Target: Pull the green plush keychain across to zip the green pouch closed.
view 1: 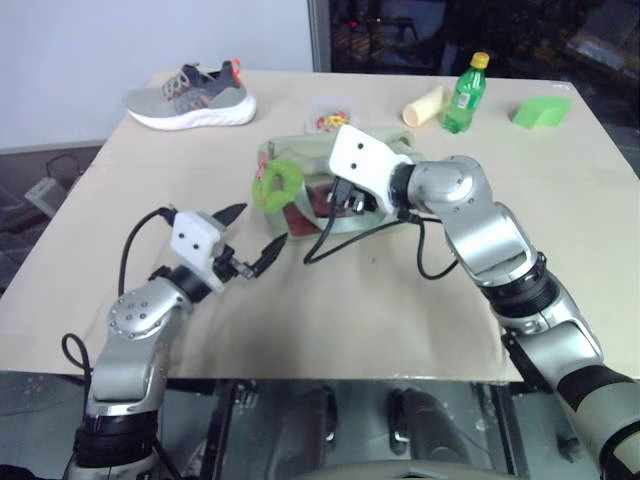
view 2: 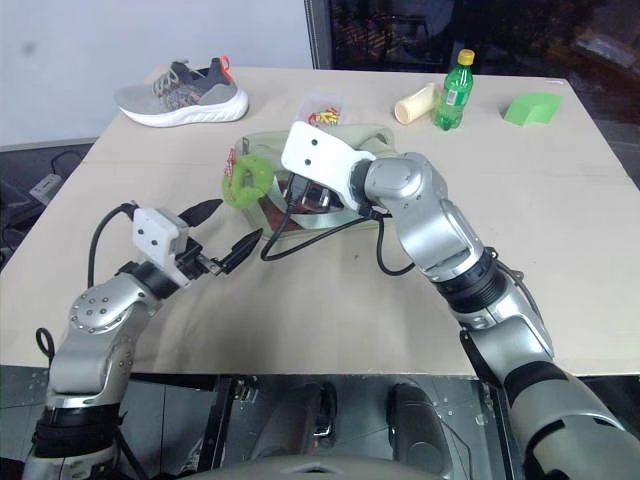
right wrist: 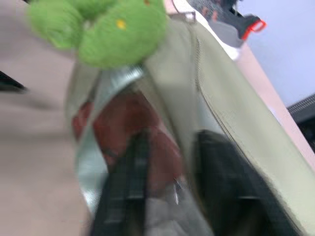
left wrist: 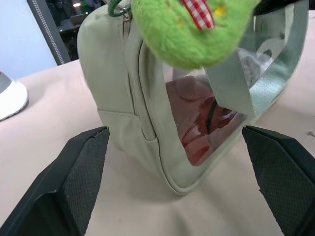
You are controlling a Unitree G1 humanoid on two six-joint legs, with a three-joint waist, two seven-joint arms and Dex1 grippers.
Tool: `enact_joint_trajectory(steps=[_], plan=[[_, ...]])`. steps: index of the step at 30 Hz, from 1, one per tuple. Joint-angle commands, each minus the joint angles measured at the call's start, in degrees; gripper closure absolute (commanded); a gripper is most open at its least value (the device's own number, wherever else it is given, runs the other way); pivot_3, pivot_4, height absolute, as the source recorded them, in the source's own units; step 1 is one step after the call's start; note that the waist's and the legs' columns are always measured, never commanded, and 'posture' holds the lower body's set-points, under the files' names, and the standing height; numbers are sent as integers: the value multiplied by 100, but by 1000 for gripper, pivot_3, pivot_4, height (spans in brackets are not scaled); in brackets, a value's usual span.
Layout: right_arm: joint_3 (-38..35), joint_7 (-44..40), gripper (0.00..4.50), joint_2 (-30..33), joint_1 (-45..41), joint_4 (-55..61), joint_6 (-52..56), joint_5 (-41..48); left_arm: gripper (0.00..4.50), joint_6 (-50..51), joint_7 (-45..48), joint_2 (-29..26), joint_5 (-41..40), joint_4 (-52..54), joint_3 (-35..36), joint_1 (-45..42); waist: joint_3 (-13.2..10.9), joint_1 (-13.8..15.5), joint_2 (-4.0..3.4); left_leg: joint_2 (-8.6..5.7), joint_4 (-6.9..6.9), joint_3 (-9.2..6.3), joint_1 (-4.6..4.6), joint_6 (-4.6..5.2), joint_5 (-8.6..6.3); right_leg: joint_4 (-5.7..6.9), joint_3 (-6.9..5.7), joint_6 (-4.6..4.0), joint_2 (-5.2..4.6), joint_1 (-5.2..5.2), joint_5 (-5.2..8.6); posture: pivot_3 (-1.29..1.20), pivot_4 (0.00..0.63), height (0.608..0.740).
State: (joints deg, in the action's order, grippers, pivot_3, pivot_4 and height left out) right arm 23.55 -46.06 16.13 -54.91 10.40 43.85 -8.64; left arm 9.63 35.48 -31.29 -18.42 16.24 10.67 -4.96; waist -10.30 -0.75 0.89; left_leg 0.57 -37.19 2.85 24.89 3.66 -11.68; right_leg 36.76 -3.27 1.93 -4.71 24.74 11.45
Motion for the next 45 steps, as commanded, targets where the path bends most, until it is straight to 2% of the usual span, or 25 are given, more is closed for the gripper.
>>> enact_joint_trajectory(steps=[1, 6, 9, 12, 13, 15, 17, 19, 22, 24, 37, 38, 39, 41, 43, 44, 45], plan=[[-537, -279, 1922, 229, -59, 696, 285, 501, 0, -167, -76, 15, 142, -81, -16, -171, 0, 9, 1, 0, 0, 0, 1, 0, 0, -1, 0, 3, -1, 0, -2, 0, 150, 740], [-1491, -470, 1922, 244, -93, 1406, 1594, 1661, 0, -232, -56, 44, 168, -305, -12, -371, -1, 11, 1, 0, 1, -5, 4, 0, -1, -3, -4, 3, -23, 0, -2, 0, 150, 740], [-1754, -113, 1922, -206, -21, 1684, 2575, 2180, 0, -359, 26, 26, 215, -527, -77, -571, -1, -6, 1, 1, 1, -9, 2, -14, -10, -3, -7, 1, -32, 0, -2, 0, 150, 740], [-1807, 371, 1922, -596, 67, 1741, 3082, 2344, 0, -482, 81, -9, 289, -703, -140, -720, 0, -18, 0, 3, 5, -8, 2, -16, -11, -1, -4, -2, -32, 3, -1, 0, 150, 740], [-1787, 494, 1882, -645, 81, 1733, 3132, 2362, 403, -539, 105, -25, 327, -754, -167, -749, 0, -13, 0, 3, 5, -8, 3, -16, -11, -1, -4, -2, -32, 3, -2, 0, 150, 740], [-1956, 734, 1882, -931, 82, 1679, 3378, 2495, 651, -612, 147, -11, 350, -830, -218, -809, 0, -3, 1, -3, 5, -7, 8, -16, -11, -4, -5, -3, -40, 4, -2, 0, 150, 740], [-2121, 994, 1882, -1224, 38, 1572, 3576, 2614, 1679, -670, 197, 9, 356, -892, -259, -857, 0, -2, 1, -4, 5, -8, 12, -16, -11, -5, -6, -2, -41, 8, -2, 0, 150, 740], [-2227, 1208, 1882, -1476, -26, 1408, 3681, 2683, 2101, -703, 217, 22, 366, -920, -280, -876, 0, -5, 0, -4, 6, -10, 13, -16, -11, -5, -8, 1, -40, 8, -4, 0, 150, 740], [-2332, 1536, 1882, -1766, -91, 1161, 3798, 2750, 3304, -733, 223, 45, 387, -931, -283, -874, 0, -9, 0, -3, 6, -10, 12, -17, -11, -3, -8, 1, -38, 9, -5, 0, 150, 740], [-2413, 1741, 1882, -1950, -153, 1001, 3847, 2796, 4376, -765, 209, 52, 416, -923, -299, -857, -1, -6, 0, -3, 6, -9, 13, -16, -10, -3, -8, 1, -38, 9, -5, 0, 150, 740], [-2419, 2540, 1882, -2501, -354, 322, 3544, 2945, 4449, -813, 132, 106, 492, -812, -328, -767, -1, -8, 0, -5, 7, -10, 15, 1, -1, -4, -13, 5, -18, 9, -5, 0, 150, 740], [-2406, 2611, 2296, -2540, -358, 252, 3452, 2919, 4500, -814, 126, 112, 497, -802, -331, -759, -1, -5, 0, -5, 7, -10, 15, 1, -1, -4, -14, 5, -17, 9, -5, 0, 150, 740], [-2403, 2675, 2402, -2564, -361, 197, 3381, 2904, 4500, -815, 121, 117, 502, -793, -334, -751, -1, -5, 0, -5, 7, -10, 15, 1, -1, -4, -14, 5, -17, 8, -5, 0, 150, 740], [-2393, 2743, 3108, -2551, -369, 124, 3260, 2926, 4500, -820, 109, 125, 512, -784, -336, -733, -1, -7, 0, -6, 7, -10, 15, 1, -1, -4, -13, 6, -18, 9, -5, 0, 150, 740], [-2392, 2789, 4196, -2509, -385, 79, 3194, 2972, 4500, -827, 90, 133, 519, -779, -340, -713, -1, -7, 0, -6, 7, -10, 15, 1, -1, -4, -13, 6, -18, 9, -5, 0, 150, 740], [-2386, 2804, 4438, -2492, -390, 67, 3164, 2990, 4500, -831, 81, 136, 521, -780, -345, -705, -1, -8, 0, -6, 8, -11, 15, 1, -1, -4, -14, 6, -17, 9, -5, 0, 150, 740], [-2366, 2811, 4438, -2463, -396, 65, 3116, 3004, 4500, -838, 71, 142, 530, -789, -353, -695, -1, -8, 0, -6, 9, -10, 15, 1, -1, -4, -14, 6, -17, 9, -5, 0, 150, 740]])
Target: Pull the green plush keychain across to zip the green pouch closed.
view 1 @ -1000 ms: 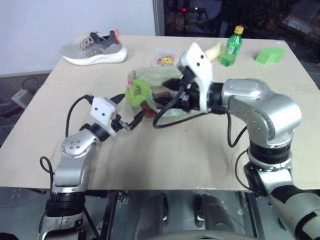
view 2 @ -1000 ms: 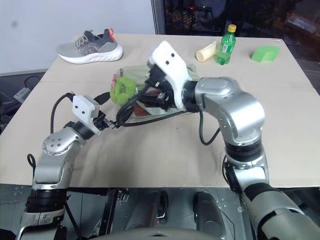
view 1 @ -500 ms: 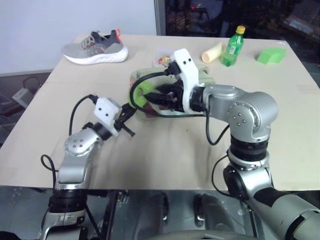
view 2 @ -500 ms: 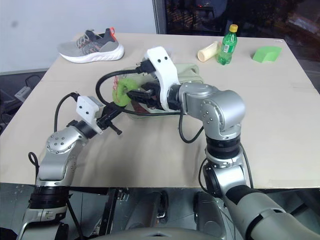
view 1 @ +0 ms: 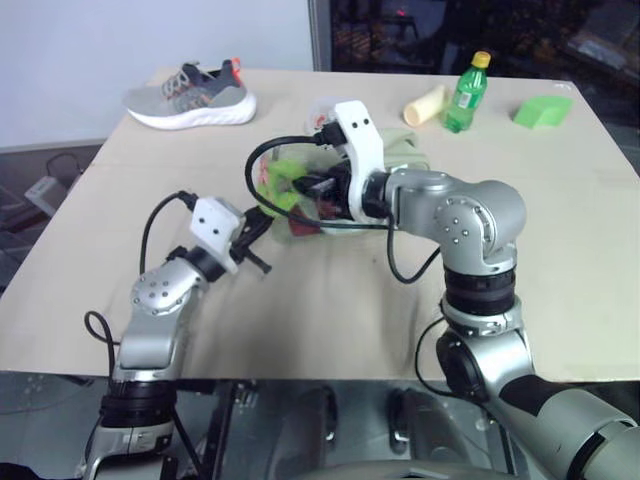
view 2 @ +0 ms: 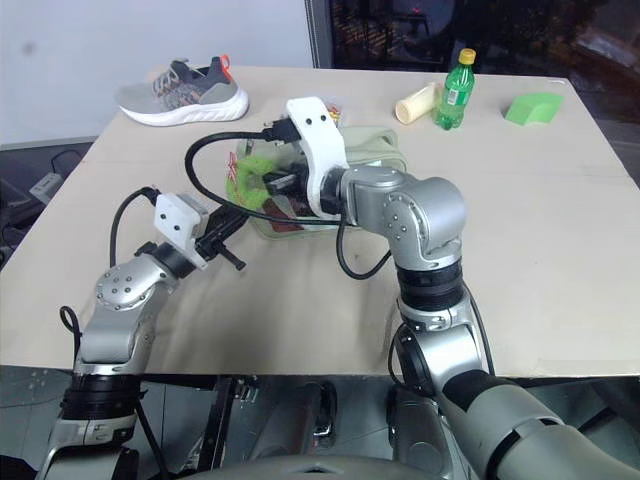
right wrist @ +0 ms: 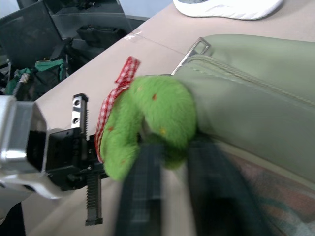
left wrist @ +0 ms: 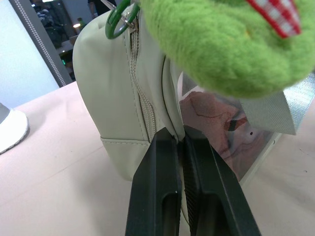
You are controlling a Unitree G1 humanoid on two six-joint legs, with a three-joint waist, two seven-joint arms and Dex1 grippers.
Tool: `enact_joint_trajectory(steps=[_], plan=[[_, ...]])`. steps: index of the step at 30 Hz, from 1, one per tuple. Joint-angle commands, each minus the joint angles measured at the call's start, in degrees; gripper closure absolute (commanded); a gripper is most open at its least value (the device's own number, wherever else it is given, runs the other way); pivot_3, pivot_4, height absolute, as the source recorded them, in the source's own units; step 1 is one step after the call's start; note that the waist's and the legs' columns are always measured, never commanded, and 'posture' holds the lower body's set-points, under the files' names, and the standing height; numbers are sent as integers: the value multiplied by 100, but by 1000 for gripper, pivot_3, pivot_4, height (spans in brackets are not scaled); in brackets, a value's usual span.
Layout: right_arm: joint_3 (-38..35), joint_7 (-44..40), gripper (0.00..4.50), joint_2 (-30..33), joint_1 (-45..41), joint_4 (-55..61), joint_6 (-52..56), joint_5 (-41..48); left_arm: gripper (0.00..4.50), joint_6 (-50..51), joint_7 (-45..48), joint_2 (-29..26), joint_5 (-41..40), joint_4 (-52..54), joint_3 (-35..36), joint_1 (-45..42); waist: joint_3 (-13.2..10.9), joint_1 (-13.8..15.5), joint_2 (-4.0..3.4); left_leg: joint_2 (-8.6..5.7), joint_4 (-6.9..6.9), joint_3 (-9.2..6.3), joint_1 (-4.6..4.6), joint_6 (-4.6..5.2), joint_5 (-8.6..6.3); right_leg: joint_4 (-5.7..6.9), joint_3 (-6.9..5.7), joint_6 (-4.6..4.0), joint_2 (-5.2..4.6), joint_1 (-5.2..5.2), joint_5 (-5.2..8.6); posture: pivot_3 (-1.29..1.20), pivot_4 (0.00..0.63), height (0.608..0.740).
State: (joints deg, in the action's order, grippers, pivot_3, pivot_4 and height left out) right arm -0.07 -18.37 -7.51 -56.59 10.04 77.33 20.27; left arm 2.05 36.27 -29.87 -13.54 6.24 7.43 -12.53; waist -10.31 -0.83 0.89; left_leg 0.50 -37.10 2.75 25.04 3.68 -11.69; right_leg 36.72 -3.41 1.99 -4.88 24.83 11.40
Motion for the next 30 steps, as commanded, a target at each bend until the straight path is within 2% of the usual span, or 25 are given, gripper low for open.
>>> enact_joint_trajectory(steps=[1, 8, 11, 15, 25, 30], plan=[[8, 43, 4438, -73, -236, 109, -263, 131, 4500, -83, -22, 6, 57, 202, -41, 72, 0, -1, 0, 0, 0, 0, 0, 0, 0, 0, 0, 0, 0, 0, 0, 0, 150, 740], [242, -649, 4438, 748, -727, 538, -660, 452, 4500, 53, -207, -37, 289, 54, -94, 180, -1, 1, -1, 0, 0, -1, 0, 0, 0, -2, -1, 2, 0, -1, 1, 0, 150, 740], [598, -834, 4438, 1416, -1106, 205, -1236, 60, 4500, 85, -294, -36, 369, 18, -118, 225, -1, -1, -1, 0, 1, -1, -1, 0, 0, -3, -1, 1, -1, 0, 3, 0, 150, 740], [961, -992, 4438, 1919, -1287, -346, -1970, -318, 4500, 96, -360, 3, 394, 41, -149, 279, 0, -6, -1, 1, 1, 0, -3, 0, -1, -4, 0, -11, -5, -1, 10, 0, 150, 740], [1286, -1098, 4438, 2590, -1650, -1746, -4006, -1356, 4500, 231, -581, 35, 400, 221, -96, 568, -1, -6, -1, 1, 3, 3, -2, 1, 0, -6, 4, -5, -11, 0, 6, 0, 150, 740], [1293, -1106, 4438, 2857, -1619, -2051, -4557, -1691, 4500, 406, -740, 93, 332, 298, -32, 659, -1, -3, -1, 2, 8, 3, 0, 1, 0, -11, 4, -4, -12, 1, 4, 0, 150, 740]])
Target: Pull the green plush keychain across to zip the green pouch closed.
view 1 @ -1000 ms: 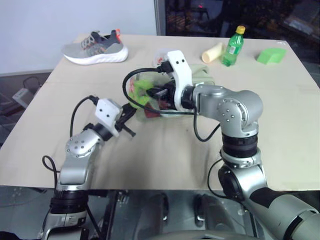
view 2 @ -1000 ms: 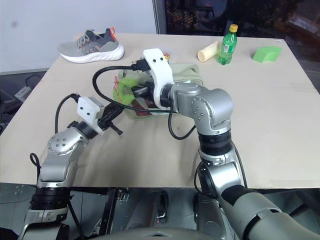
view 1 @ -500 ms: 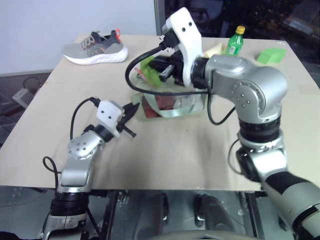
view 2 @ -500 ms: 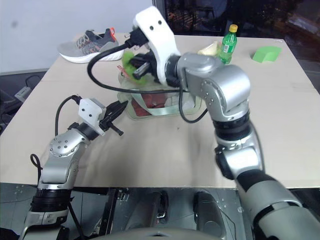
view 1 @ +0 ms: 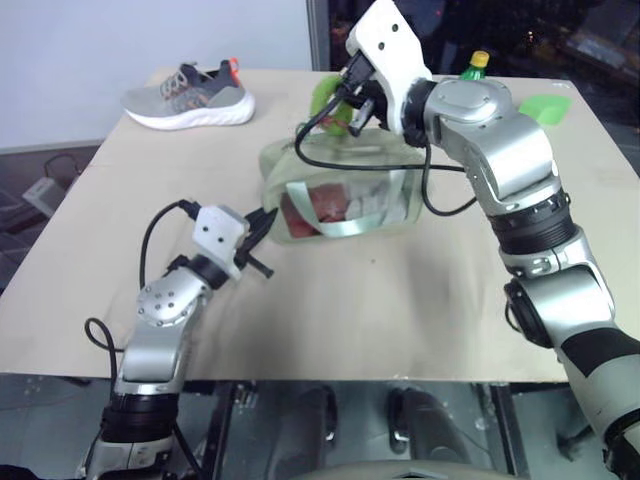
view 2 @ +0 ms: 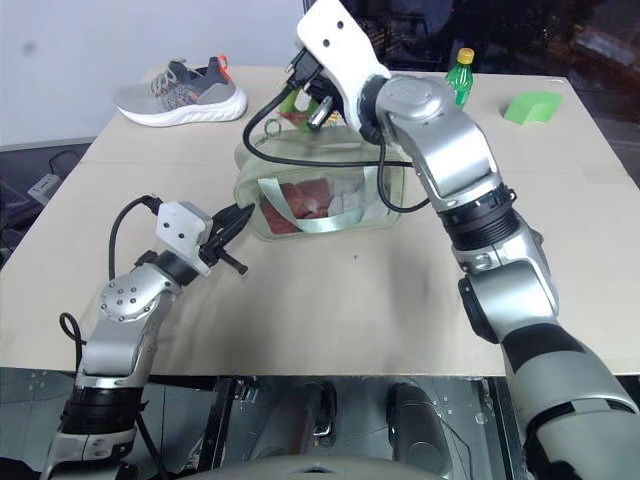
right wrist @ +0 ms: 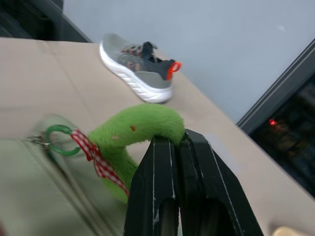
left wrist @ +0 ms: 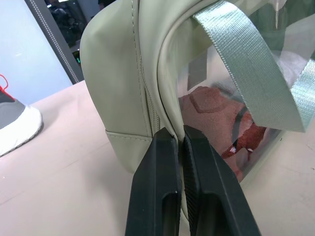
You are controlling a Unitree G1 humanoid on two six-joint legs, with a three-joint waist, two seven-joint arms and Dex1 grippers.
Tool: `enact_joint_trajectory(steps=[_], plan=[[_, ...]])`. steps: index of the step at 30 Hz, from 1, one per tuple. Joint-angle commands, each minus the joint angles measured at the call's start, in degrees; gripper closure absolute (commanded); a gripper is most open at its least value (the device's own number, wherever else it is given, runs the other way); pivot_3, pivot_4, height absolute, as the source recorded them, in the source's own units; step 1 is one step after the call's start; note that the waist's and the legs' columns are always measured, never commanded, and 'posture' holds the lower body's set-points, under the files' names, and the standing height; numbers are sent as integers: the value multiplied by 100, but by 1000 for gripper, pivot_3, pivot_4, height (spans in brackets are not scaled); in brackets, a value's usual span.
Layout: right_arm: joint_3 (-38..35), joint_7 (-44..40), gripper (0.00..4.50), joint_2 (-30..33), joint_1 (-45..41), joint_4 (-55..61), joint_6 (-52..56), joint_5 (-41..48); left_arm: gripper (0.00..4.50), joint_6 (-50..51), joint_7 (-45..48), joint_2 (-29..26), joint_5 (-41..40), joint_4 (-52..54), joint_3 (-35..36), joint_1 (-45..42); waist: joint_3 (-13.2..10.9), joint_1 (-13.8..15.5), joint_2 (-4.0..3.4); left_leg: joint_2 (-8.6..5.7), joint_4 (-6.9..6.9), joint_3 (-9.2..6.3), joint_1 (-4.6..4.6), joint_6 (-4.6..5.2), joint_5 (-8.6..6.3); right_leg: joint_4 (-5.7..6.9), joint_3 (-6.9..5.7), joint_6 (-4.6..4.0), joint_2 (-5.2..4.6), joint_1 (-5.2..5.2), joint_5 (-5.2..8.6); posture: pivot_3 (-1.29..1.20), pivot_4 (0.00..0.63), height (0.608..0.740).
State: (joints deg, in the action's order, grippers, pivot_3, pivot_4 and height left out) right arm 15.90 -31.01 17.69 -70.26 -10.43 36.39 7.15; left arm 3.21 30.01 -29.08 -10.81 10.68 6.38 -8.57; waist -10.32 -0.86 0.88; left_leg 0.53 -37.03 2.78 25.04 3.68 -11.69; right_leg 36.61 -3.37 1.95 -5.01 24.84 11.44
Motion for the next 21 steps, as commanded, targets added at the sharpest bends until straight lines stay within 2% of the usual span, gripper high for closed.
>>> enact_joint_trajectory(steps=[1, 5, 11, 17, 21], plan=[[-281, 178, 4438, 462, -205, -80, -593, -505, 4500, 347, -161, 46, 26, -123, 98, 286, 0, 1, 0, 0, 1, 0, 1, 0, 0, -2, 0, 1, 0, 0, -1, 0, 150, 740], [-308, 310, 4438, 877, 24, -338, -1035, -801, 4500, 477, -299, 128, -11, -99, 172, 322, 0, 11, 1, 0, 5, 0, 2, 0, 0, -8, 0, 5, 0, 0, -3, 0, 150, 740], [-651, 469, 4438, 1458, 599, -348, -1158, -916, 4500, 626, -449, 166, -119, -96, 342, 328, 0, 23, 1, -1, 8, 3, 2, 0, 0, -14, 0, 4, -3, -2, -3, 0, 150, 740], [-985, 771, 4438, 1648, 1338, -402, -1206, -1063, 4500, 673, -448, 105, -202, -142, 457, 305, 0, -31, 0, 10, 26, 18, -21, 1, 1, -7, 17, 5, 7, -3, -4, 0, 150, 740], [-859, 1103, 4438, 1547, 1950, -1084, -1620, -1241, 4500, 724, -496, 135, -244, -179, 464, 223, 2, -28, 2, 11, 24, 23, -23, 1, 2, -4, 21, 6, 11, -3, -3, 0, 150, 740]])
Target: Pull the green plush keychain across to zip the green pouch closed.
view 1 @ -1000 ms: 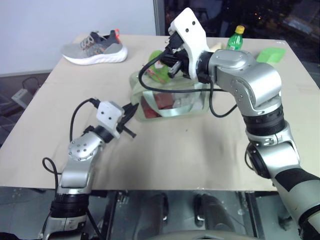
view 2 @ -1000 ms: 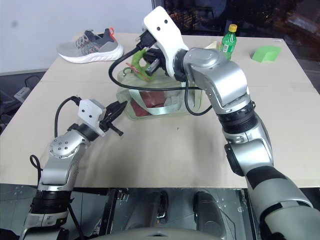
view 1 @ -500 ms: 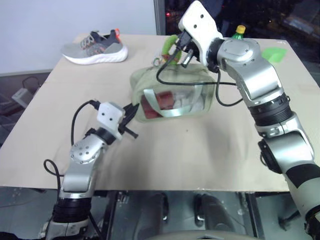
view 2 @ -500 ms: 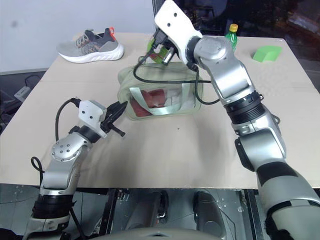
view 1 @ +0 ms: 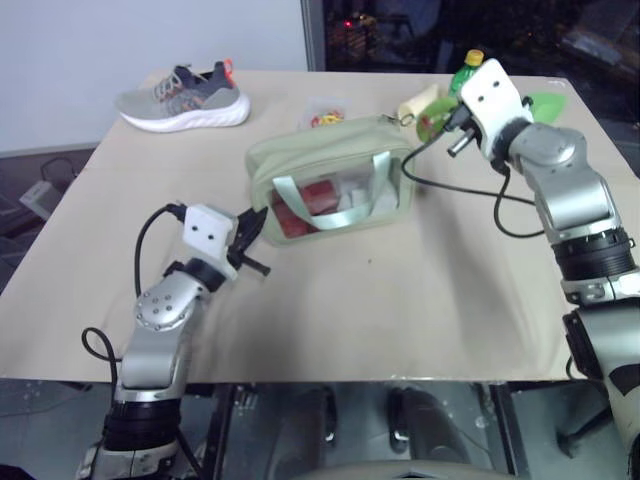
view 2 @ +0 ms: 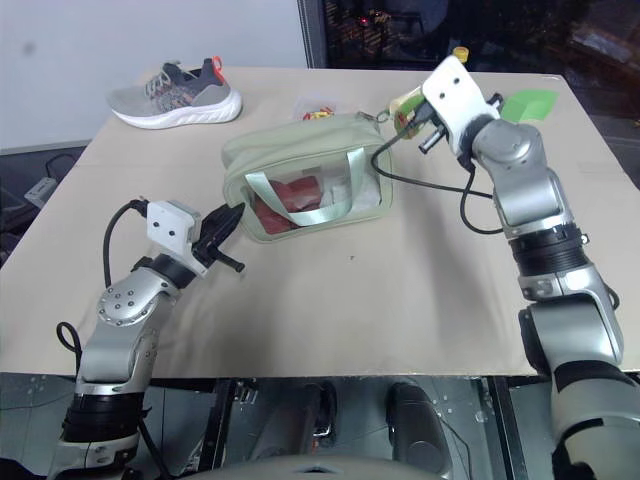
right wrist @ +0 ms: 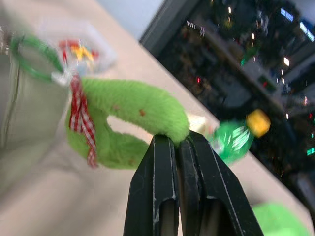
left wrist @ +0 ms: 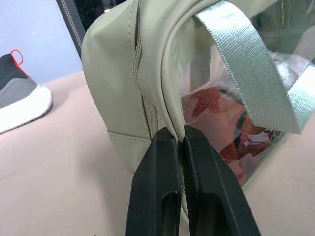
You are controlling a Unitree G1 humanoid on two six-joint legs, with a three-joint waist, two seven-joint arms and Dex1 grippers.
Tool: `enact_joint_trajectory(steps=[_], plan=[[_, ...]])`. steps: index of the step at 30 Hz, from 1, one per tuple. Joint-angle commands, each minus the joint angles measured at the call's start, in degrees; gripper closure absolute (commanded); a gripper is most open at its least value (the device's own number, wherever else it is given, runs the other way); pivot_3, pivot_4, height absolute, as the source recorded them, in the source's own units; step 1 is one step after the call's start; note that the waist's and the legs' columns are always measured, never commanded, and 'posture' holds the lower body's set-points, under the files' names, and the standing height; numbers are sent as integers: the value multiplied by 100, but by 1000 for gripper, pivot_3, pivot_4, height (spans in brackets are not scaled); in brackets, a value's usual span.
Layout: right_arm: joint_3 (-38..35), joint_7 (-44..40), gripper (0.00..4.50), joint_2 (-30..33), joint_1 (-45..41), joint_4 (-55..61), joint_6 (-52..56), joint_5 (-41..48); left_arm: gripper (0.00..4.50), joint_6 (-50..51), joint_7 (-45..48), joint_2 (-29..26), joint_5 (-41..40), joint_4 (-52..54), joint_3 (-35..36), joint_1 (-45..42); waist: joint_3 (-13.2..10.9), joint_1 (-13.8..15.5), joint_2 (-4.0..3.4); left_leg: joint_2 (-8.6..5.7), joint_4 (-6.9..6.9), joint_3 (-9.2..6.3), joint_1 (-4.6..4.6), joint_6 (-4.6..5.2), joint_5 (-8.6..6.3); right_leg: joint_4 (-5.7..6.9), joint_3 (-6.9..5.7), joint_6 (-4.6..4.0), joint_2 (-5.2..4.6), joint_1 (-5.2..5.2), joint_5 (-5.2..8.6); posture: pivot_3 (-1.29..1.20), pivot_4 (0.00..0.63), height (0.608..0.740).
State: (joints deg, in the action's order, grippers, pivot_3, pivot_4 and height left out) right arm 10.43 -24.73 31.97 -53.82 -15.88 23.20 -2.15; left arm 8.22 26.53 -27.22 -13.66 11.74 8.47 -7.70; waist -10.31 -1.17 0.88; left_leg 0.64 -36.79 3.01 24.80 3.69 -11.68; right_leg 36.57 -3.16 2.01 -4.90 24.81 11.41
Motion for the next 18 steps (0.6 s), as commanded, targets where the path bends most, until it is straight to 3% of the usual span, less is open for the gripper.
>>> enact_joint_trajectory(steps=[1, 5, 10, 18], plan=[[-219, 547, 4438, 80, 464, -756, -463, -385, 4500, 233, -157, -49, 42, -284, 246, 115, 4, 10, 6, 0, -1, 0, -2, 0, 0, 0, -1, 0, 4, -3, 0, 0, 150, 740], [498, 626, 4438, 43, 916, -1561, -1184, -1060, 4500, 278, -164, -42, 3, -328, 268, 13, 5, 11, 6, -2, -3, 5, -5, 0, 0, -6, 5, 0, 21, -9, 1, 0, 150, 740], [1152, 882, 4438, 5, 812, -2443, -1925, -1856, 4500, 247, -103, -111, -27, -533, 274, -205, 7, -12, 2, 5, -7, 22, -24, 1, 1, 14, 28, 15, 36, -7, 10, 0, 150, 740], [1252, 887, 4438, -39, 543, -2870, -2540, -2209, 4500, 145, 98, -128, -147, -694, 232, -520, 11, 5, 6, 15, -22, 24, -28, 0, 0, 18, 31, -8, 41, -16, 13, 0, 150, 740]])
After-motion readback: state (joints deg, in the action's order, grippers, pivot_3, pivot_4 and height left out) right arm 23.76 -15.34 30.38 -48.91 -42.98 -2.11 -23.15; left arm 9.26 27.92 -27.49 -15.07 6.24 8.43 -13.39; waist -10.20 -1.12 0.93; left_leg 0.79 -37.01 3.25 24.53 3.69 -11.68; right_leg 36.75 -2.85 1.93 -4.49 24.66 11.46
